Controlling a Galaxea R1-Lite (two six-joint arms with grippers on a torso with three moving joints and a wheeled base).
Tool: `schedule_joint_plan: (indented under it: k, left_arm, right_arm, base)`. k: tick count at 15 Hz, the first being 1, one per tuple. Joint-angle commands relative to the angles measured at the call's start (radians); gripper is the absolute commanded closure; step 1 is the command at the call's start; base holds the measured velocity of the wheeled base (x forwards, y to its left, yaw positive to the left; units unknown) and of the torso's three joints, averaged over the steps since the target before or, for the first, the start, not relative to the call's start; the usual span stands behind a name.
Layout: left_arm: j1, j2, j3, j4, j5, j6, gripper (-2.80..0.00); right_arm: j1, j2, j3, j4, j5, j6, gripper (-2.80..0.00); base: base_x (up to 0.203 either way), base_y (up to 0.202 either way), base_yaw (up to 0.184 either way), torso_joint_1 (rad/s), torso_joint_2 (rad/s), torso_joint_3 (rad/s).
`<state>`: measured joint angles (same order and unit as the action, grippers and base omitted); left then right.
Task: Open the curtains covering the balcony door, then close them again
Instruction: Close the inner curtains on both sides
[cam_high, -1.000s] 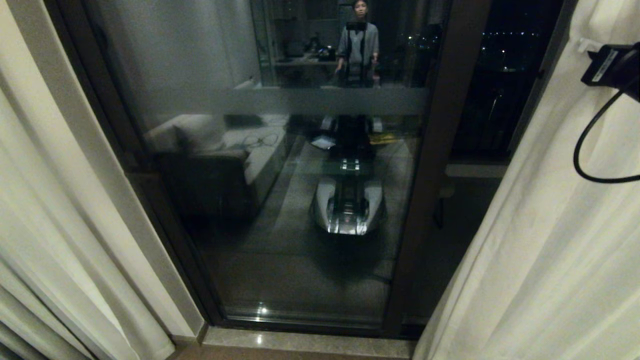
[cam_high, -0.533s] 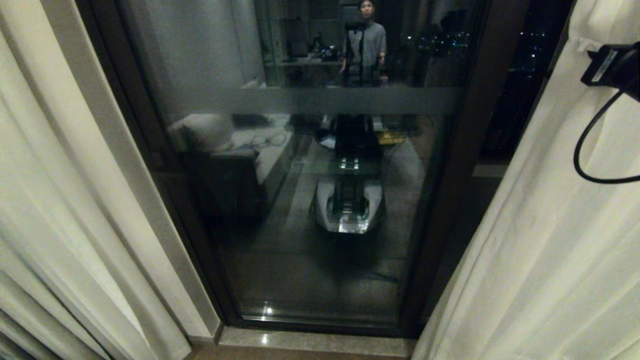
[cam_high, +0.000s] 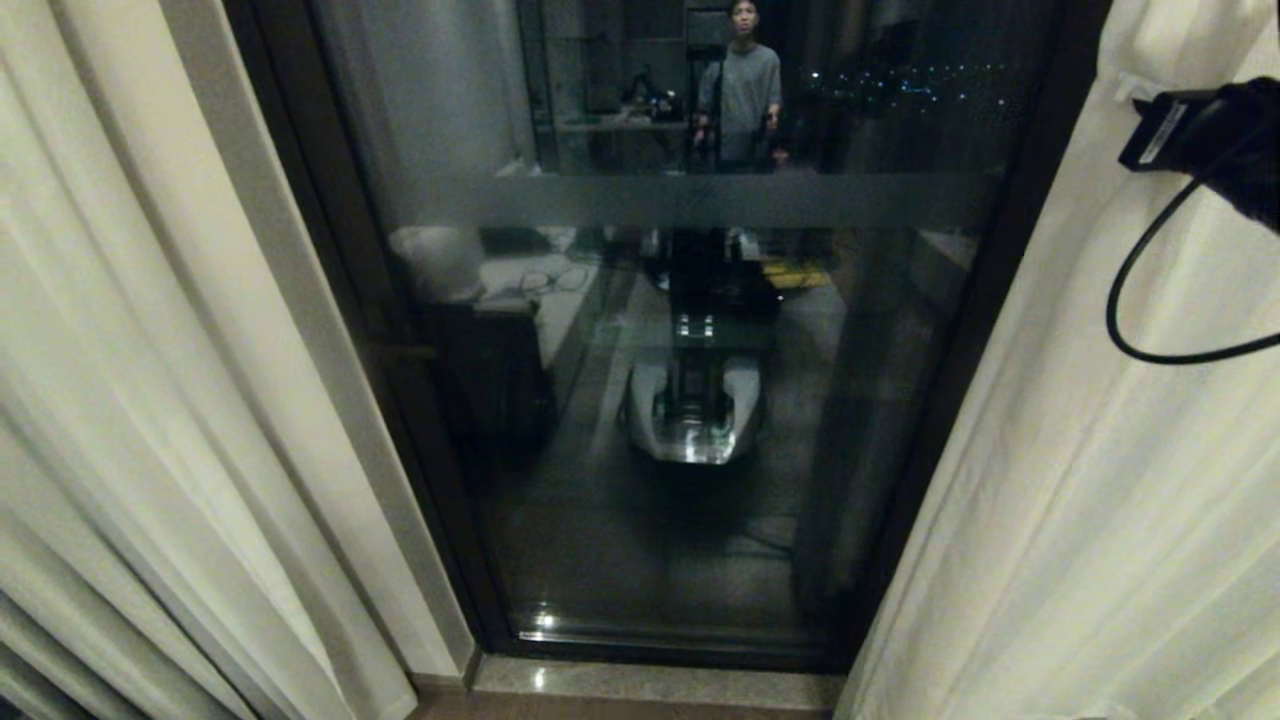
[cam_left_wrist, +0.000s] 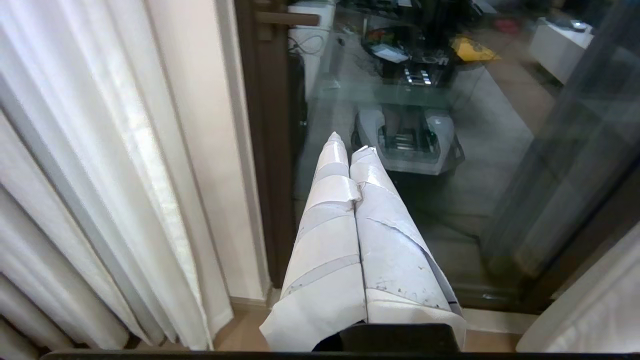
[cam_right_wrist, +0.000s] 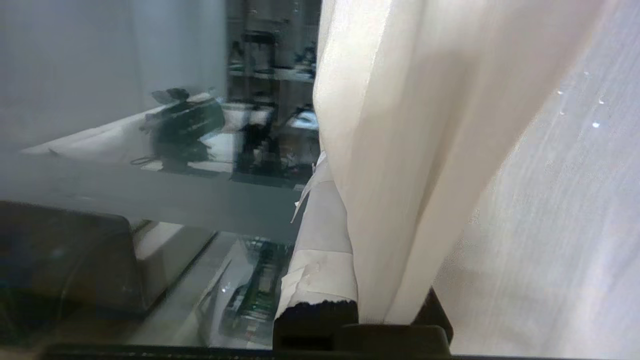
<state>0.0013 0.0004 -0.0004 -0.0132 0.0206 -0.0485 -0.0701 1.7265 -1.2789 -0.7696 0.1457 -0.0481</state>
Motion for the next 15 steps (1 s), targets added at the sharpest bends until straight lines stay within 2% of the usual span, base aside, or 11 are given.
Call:
schedule_joint_plan:
  k: [1, 7, 15]
  left_arm:
    - [0.0, 0.0, 0.0, -0.001, 0.001, -0.001, 0.0]
    - [0.0, 0.0, -0.001, -0.001, 0.001, -0.001, 0.0]
    - [0.0, 0.0, 0.0, -0.002, 0.001, -0.001, 0.0]
  right_arm:
    - [0.013, 0.047, -0.025, -0.004, -0.002, -0.002, 0.0]
    - [0.012, 0.071, -0.086, 0.0, -0.003, -0.001, 0.0]
    - [0.012, 0.067, -0.132, 0.006, -0.029, -0.001, 0.0]
  base:
    - [0.0, 0.185, -0.002, 0.002, 0.0, -0.002]
    - [0.0, 0.166, -0.003, 0.002, 0.0, 0.002]
    - [0.0, 0.0, 0.0, 0.0, 0.0, 0.0]
